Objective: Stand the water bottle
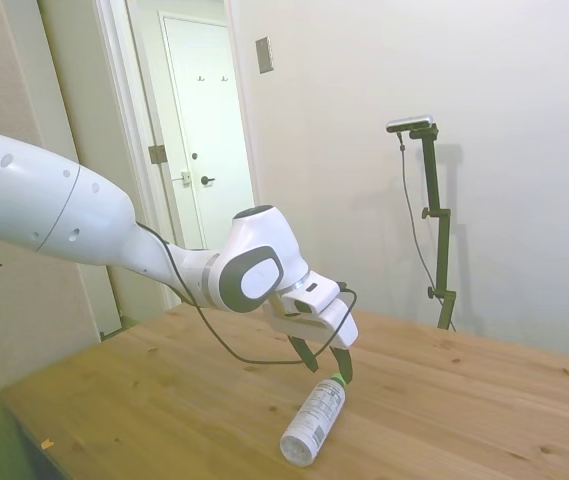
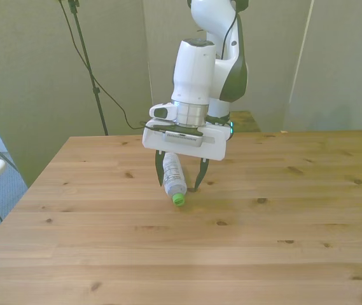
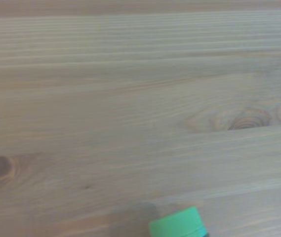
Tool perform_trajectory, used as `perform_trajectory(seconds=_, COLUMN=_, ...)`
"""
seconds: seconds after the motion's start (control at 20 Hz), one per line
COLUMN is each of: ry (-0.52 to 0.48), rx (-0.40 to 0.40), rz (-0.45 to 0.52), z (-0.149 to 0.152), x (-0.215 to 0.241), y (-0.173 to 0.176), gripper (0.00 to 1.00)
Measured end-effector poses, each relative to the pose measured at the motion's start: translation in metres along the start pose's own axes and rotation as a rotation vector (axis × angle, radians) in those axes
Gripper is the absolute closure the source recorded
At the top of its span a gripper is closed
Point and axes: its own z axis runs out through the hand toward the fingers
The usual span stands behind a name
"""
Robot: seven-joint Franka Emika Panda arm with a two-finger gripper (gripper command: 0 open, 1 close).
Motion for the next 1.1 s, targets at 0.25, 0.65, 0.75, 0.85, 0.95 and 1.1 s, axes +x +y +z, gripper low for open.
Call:
perform_trajectory(seconds=0.25, ry=0.015, rx=0.005, rz=0.031, z=0.017, x=0.002, y=0.002, gripper=0.00)
perform_trajectory(seconds=0.65, ry=0.009, rx=-0.007, rz=0.030, z=0.028, x=-0.005, y=-0.003, gripper=1.00)
perform_trajectory(seconds=0.75, ry=0.009, rx=-0.007, rz=0.030, z=0.029, x=-0.005, y=-0.003, gripper=1.00)
perform_trajectory(seconds=0.85, ry=0.009, rx=-0.007, rz=0.030, z=0.029, x=-0.005, y=-0.002, gripper=1.00)
perform_trajectory(seconds=0.95, ry=0.009, rx=-0.007, rz=0.030, z=0.029, x=-0.004, y=-0.002, gripper=1.00)
perform_trajectory(seconds=1.1, ry=0.007, rx=-0.007, rz=0.031, z=0.029, x=-0.004, y=-0.002, gripper=1.00)
